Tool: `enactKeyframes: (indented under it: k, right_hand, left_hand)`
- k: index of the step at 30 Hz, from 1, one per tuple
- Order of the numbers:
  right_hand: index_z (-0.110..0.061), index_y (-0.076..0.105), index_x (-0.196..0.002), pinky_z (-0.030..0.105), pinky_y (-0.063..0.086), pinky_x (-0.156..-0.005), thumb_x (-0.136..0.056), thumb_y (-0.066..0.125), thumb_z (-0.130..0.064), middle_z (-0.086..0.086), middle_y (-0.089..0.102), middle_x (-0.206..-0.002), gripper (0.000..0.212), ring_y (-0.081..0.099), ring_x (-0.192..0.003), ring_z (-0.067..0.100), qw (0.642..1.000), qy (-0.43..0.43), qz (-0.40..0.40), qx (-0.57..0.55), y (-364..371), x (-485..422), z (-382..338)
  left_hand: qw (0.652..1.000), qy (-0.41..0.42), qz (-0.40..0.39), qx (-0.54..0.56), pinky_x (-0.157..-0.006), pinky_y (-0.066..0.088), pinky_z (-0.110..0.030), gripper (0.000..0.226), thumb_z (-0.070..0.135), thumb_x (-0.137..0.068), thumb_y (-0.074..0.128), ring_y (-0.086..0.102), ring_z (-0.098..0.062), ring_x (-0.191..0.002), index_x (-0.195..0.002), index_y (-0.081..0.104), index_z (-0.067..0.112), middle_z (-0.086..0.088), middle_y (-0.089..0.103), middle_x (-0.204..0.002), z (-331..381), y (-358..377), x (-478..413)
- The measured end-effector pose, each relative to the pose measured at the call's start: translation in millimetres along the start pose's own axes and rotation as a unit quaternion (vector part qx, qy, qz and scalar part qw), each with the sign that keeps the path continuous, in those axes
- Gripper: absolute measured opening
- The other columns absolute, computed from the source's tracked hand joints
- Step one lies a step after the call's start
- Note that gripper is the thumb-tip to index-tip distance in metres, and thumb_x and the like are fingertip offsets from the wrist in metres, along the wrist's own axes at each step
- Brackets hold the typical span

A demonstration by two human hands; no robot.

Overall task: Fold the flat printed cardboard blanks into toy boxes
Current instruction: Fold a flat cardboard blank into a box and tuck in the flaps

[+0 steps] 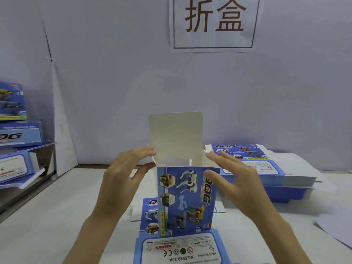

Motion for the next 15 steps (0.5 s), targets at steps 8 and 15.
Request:
enactKeyframes:
  k: [8,15]
  right_hand:
    - [-0.050,0.052,-0.117,0.040,0.060,-0.063,-0.079,0.053,-0.048,-0.020,0.073,-0.086,0.039,0.069,-0.087,0.001,0.985,0.058,0.075,-0.143,16,9,6]
    - [-0.053,0.052,-0.113,0.043,0.061,-0.064,-0.074,0.056,-0.051,-0.035,0.068,-0.084,0.039,0.067,-0.091,-0.002,0.977,0.076,0.078,-0.186,19,9,13]
  left_hand:
    - [0.959,-0.206,0.095,0.170,-0.084,0.045,-0.007,0.038,0.032,-0.090,0.042,0.056,0.003,-0.104,-0.119,0.058,0.012,0.014,0.060,-0.113,7,46,56]
    - [0.909,-0.320,0.020,0.265,-0.097,0.045,-0.015,0.067,0.050,-0.079,0.072,0.049,0.002,-0.124,-0.137,0.037,0.045,0.022,0.050,-0.134,-15,64,60]
Point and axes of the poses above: each hand's wrist, its own x-axis away from the middle knuckle, its own y-axis out of the palm, z = x × y, the point moved 7 cm from there along -x, towards the middle knuckle
